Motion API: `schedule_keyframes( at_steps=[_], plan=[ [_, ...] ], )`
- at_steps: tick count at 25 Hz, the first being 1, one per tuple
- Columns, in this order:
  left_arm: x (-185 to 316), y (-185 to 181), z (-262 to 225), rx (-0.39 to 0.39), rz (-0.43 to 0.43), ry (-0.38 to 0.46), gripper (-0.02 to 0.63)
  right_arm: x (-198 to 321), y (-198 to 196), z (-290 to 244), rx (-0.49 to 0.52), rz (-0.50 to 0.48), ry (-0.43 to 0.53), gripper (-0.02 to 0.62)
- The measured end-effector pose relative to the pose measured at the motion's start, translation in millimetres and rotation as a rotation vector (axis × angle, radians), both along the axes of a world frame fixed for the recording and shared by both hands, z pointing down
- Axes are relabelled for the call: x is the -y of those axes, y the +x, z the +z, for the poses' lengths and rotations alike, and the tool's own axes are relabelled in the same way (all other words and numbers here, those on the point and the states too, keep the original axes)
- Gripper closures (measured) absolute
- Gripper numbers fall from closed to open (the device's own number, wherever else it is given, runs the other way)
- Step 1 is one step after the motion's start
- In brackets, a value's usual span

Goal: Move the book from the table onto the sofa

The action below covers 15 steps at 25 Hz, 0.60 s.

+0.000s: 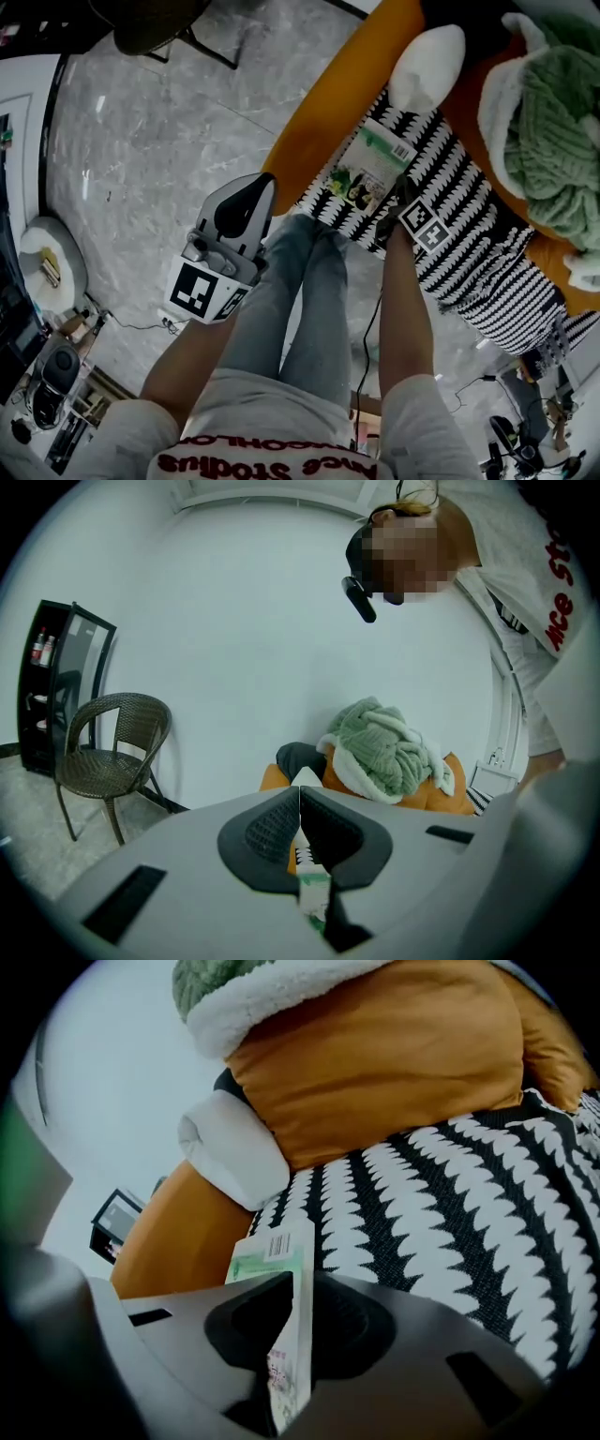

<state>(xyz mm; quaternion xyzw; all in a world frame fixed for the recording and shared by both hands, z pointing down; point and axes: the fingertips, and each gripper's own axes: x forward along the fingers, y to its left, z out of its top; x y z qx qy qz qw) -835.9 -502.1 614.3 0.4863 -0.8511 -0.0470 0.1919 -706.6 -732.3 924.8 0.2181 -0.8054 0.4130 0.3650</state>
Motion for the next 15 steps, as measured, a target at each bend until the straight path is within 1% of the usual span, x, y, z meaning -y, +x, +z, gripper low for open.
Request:
schedule_keyframes(
  at_steps=[2, 4, 7, 9, 15],
  plan=[
    [0.3, -0.1, 0.0, 0.001, 0.001, -0.001, 0.589, 8.7, 2.7, -13.3, 0.037, 0.026, 0.034, 0.545],
    [1.4, -1.6, -0.5, -0.001, -0.001, -0.003, 0.589, 16.8, 2.8, -30.4, 0.088, 0.036, 0.080, 0.563],
    [4.3, -6.0, -6.9, -0.019, -0.006, 0.009, 0.589, 24.7, -2.2, -62.8, 0.213, 0.070, 0.112, 0.568],
    [7.8, -8.3, -14.2, -0.017, 0.003, 0.020, 0.589, 27.7, -6.2, -86.6, 0.293, 0.089, 0.142, 0.569],
    [21.6, -17.1, -33.8, 0.012, 0.025, 0.046, 0.589, 36.5, -16.6, -157.6, 0.446, 0.090, 0.292, 0.569]
  ],
)
